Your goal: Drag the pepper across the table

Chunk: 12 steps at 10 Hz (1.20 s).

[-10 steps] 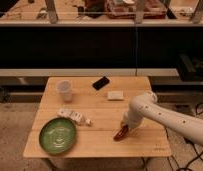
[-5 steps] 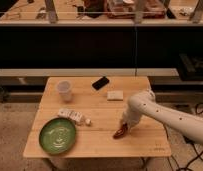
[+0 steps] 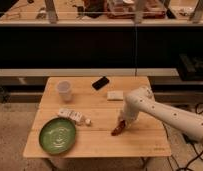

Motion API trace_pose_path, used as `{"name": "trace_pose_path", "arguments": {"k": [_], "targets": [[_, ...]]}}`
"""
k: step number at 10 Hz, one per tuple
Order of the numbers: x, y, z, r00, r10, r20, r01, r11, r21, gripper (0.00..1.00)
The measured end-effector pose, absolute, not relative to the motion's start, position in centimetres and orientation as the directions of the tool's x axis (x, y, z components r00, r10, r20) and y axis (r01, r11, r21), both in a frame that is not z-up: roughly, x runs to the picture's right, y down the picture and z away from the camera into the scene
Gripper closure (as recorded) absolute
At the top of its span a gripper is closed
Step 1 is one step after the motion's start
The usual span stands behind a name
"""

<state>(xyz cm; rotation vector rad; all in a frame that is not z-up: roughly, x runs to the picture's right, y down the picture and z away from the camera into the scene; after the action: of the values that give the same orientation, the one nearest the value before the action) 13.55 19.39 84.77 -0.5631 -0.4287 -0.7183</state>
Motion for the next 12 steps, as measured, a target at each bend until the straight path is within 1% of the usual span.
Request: {"name": "trace_pose_path", "arguments": {"k": [12], "targets": [[9.3,16.5,87.8,0.616,-0.520,0.592,0.762,0.585,-0.280,0.82]]}}
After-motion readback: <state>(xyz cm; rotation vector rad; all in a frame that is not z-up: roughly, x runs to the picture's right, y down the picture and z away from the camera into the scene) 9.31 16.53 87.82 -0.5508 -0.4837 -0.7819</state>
